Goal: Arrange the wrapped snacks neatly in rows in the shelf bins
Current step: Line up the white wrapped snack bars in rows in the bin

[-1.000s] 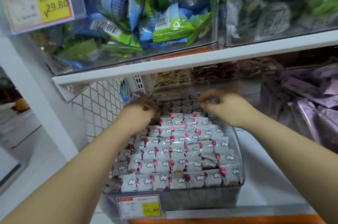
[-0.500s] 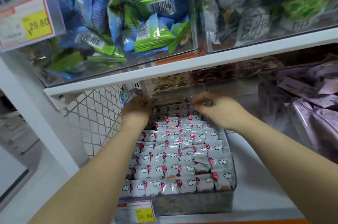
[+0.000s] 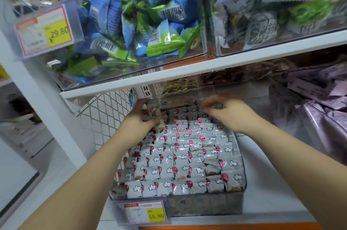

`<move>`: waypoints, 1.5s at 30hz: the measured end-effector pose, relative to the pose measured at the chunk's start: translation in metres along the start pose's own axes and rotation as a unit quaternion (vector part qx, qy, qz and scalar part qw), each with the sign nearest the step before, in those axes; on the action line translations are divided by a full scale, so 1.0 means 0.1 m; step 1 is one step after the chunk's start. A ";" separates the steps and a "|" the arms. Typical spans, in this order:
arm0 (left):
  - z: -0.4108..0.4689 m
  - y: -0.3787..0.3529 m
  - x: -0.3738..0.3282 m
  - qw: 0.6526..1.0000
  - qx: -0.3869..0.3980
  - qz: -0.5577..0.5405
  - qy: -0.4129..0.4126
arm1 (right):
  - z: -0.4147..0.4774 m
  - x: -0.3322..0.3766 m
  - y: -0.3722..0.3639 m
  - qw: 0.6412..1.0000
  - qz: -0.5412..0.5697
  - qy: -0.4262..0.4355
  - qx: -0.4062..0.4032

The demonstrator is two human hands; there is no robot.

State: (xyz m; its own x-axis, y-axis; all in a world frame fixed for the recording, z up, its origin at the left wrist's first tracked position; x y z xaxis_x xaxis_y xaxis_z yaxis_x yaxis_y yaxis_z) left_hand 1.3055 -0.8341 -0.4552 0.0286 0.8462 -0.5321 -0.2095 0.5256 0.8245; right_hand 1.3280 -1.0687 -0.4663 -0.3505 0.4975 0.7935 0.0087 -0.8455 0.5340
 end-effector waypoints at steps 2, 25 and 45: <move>0.00 0.01 -0.02 0.999 0.033 0.024 0.008 | 0.00 -0.02 -0.01 1.000 0.004 -0.006 0.000; -0.26 0.13 -0.11 0.982 0.141 0.125 -0.035 | -0.07 0.19 0.02 0.990 -0.135 -0.013 0.038; -1.32 0.82 0.55 0.969 -0.190 -0.106 -0.115 | 0.31 1.02 -1.37 0.930 -0.292 0.088 0.204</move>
State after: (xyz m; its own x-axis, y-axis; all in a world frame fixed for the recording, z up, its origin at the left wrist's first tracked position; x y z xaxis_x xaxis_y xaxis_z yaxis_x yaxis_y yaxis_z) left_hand 1.1607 -0.7557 -0.4424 0.3176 0.7430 -0.5892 -0.5187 0.6563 0.5480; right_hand 1.3200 -0.8963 -0.4489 -0.5541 0.7797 0.2917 0.1111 -0.2780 0.9541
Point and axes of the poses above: each hand's wrist, its own z-axis towards the middle knuckle, its own y-axis out of the back of the hand, x = y × z, the point moved 3 cm from there along z, towards the middle knuckle, and after that the axes turned 3 degrees about z, right-handed, at the moved point
